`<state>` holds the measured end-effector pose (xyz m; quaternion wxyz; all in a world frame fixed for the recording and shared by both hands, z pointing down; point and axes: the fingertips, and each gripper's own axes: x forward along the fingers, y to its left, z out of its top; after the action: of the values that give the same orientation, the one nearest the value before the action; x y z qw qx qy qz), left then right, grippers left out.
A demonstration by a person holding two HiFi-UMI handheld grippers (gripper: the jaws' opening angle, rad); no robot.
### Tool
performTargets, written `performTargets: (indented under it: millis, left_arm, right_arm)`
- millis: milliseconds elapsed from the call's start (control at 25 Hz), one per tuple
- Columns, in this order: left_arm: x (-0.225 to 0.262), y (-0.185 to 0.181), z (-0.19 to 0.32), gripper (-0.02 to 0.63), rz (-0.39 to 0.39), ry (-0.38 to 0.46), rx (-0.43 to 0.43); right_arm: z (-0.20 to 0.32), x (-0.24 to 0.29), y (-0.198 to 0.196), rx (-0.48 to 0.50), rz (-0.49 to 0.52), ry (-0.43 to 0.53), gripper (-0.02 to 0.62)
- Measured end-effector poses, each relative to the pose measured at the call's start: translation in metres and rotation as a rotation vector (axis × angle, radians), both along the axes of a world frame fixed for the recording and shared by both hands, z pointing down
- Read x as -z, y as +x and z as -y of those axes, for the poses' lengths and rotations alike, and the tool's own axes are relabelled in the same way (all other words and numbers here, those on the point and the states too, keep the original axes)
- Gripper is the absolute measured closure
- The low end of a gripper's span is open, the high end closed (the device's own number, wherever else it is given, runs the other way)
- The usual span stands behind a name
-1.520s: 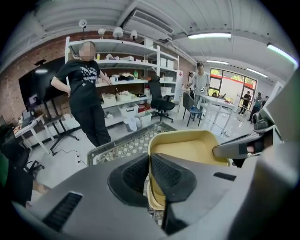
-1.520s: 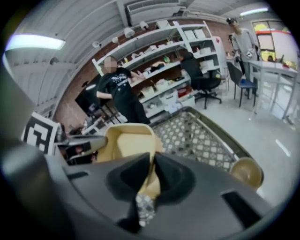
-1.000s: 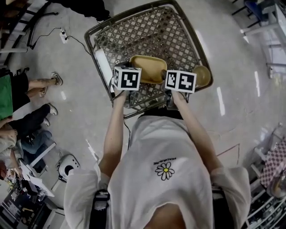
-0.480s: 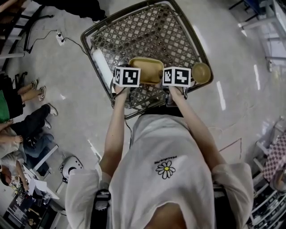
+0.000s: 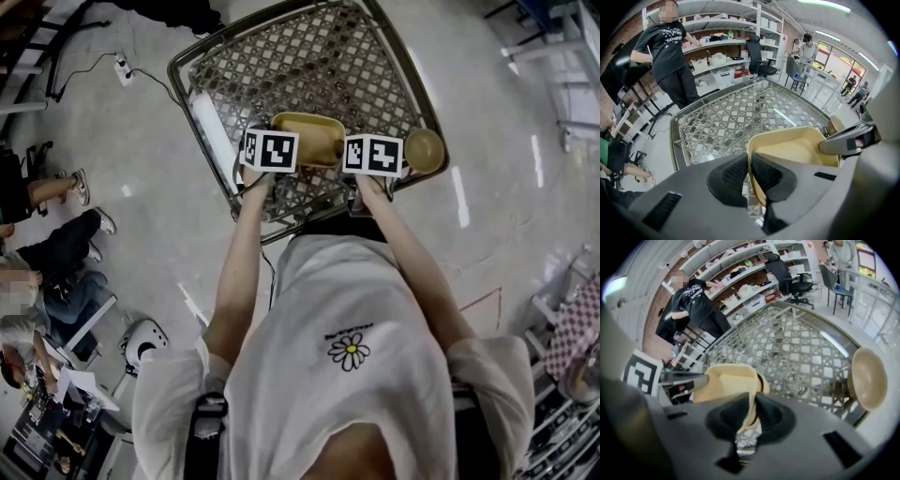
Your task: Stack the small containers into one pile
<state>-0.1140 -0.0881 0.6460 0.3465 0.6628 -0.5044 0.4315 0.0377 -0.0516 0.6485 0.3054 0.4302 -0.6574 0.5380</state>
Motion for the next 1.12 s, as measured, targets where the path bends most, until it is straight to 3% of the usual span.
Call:
performTargets:
  millis: [200,520,640,800,960,1040,1120]
  left_arm:
    - [0.001,0.0,0.006,0.561,-0.005,0.021,0.005]
    - [-0.014,-0.005,-0.002,0.55,0.052,-0.044,0.002]
    - [-0.014,-0.006,-0.005,0.495,0.043,-0.052,0.011]
    - [-0.006,-0.012,-0.001,0.492,0.037,-0.027,0.04]
    - [0.016,-0.012,0.016,0.492,0.026,0.025,0.062]
    - [0.034,-0.011,0.027,0.494,0.009,0.066,0.073]
    - [0.058,-0.006,0.041,0.494,-0.016,0.122,0.082]
  right_arm:
    - [0.004,0.001,0.0,0.014,-0.014,0.04,0.537]
    - [0.003,-0.004,-0.005,0.063,-0.013,0.055,0.526]
    - [0.001,-0.005,-0.004,0.07,-0.021,0.056,0.481]
    - [0.002,-0.003,0.005,0.06,-0.02,0.06,0.463]
    - [0.022,0.015,0.014,0.062,-0.037,0.131,0.463]
    - [0.039,0.035,0.014,0.069,-0.051,0.207,0.471]
    - [0.061,0.062,0.015,0.073,-0.074,0.319,0.519]
